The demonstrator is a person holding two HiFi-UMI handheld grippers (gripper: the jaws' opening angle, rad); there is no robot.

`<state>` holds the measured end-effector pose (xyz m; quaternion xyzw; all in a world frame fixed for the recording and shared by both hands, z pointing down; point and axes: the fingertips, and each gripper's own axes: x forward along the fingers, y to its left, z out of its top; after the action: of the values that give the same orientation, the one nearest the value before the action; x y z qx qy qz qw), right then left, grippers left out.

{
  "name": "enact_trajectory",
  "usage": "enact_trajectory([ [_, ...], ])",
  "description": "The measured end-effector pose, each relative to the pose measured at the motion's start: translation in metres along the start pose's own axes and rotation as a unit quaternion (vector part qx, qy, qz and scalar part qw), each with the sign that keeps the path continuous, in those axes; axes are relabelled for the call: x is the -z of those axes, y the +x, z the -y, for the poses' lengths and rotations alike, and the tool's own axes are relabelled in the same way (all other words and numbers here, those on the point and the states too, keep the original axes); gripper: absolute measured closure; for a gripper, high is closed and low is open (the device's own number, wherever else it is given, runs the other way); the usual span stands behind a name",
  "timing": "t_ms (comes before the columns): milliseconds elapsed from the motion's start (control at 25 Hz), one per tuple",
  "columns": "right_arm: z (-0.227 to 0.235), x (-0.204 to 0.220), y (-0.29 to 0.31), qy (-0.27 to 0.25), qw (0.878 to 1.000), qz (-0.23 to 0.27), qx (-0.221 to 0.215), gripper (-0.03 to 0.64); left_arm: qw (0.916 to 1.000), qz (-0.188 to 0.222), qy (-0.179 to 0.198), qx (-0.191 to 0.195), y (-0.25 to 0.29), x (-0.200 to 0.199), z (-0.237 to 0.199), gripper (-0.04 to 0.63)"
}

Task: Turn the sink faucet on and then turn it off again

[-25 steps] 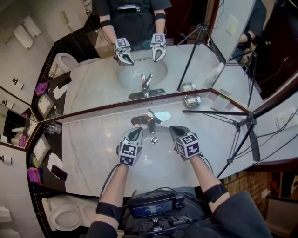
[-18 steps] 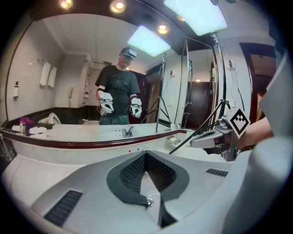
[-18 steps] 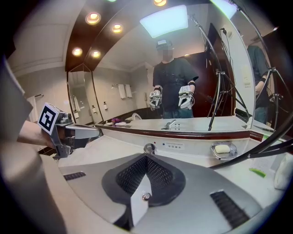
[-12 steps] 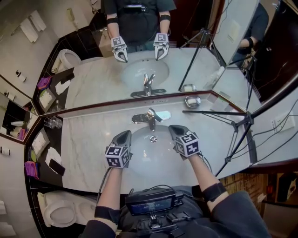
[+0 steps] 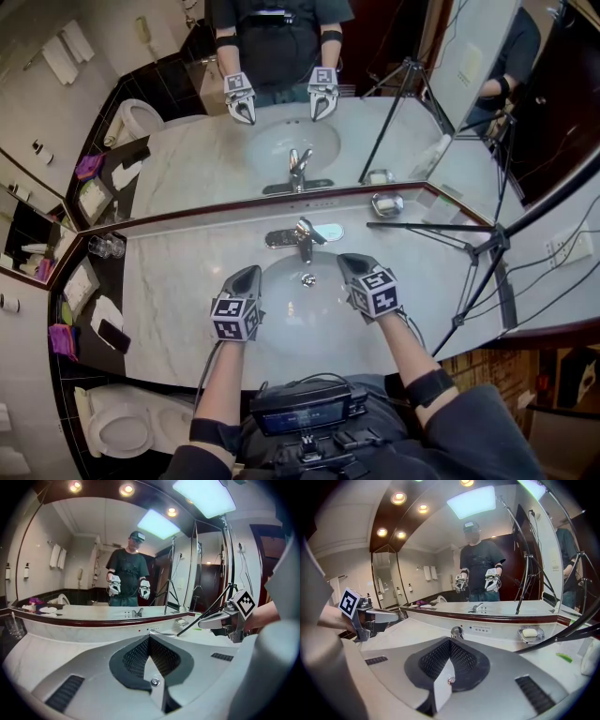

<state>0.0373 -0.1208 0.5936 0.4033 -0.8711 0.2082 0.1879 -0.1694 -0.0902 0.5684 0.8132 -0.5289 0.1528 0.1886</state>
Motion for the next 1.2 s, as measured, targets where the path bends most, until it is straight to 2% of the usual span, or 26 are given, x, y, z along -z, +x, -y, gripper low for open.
enact_trajectory([
  [120, 0.003, 0.005, 0.002, -0.021, 1.000, -0.007, 0.007, 0.597, 1.0000, -0.001, 0.002, 0.000, 0.002, -0.001, 0.001, 0.595],
  [200, 0.004, 0.007, 0.004, -0.065, 0.997, -0.022, 0.023, 0.597, 1.0000, 0.000, 0.004, 0.000, 0.003, -0.001, 0.002, 0.595],
  [280, 0.006, 0.009, 0.006, -0.132, 0.989, -0.044, 0.047, 0.595, 1.0000, 0.001, 0.006, -0.001, 0.005, -0.001, 0.003, 0.595],
  [400, 0.012, 0.018, 0.018, -0.235, 0.967, -0.070, 0.073, 0.591, 1.0000, 0.004, 0.007, -0.003, 0.006, -0.002, 0.002, 0.595],
  [480, 0.012, 0.020, 0.027, -0.296, 0.949, -0.080, 0.078, 0.558, 1.0000, 0.005, 0.006, -0.003, 0.006, -0.003, 0.000, 0.595],
  [720, 0.009, 0.024, 0.053, -0.429, 0.894, -0.110, 0.066, 0.474, 1.0000, 0.002, 0.002, -0.003, 0.013, -0.001, -0.003, 0.595],
  [760, 0.009, 0.025, 0.058, -0.444, 0.886, -0.114, 0.064, 0.443, 1.0000, 0.001, 0.002, -0.003, 0.015, -0.001, -0.003, 0.595],
  [800, 0.009, 0.026, 0.062, -0.456, 0.880, -0.117, 0.061, 0.442, 1.0000, 0.000, 0.002, -0.002, 0.016, -0.001, -0.003, 0.595],
  [920, 0.012, 0.030, 0.074, -0.477, 0.868, -0.125, 0.057, 0.420, 1.0000, -0.004, 0.005, -0.001, 0.019, 0.000, -0.002, 0.595],
  [1200, 0.017, 0.028, 0.102, -0.491, 0.861, -0.123, 0.051, 0.403, 0.9999, -0.012, 0.006, 0.000, 0.026, 0.003, -0.007, 0.595],
])
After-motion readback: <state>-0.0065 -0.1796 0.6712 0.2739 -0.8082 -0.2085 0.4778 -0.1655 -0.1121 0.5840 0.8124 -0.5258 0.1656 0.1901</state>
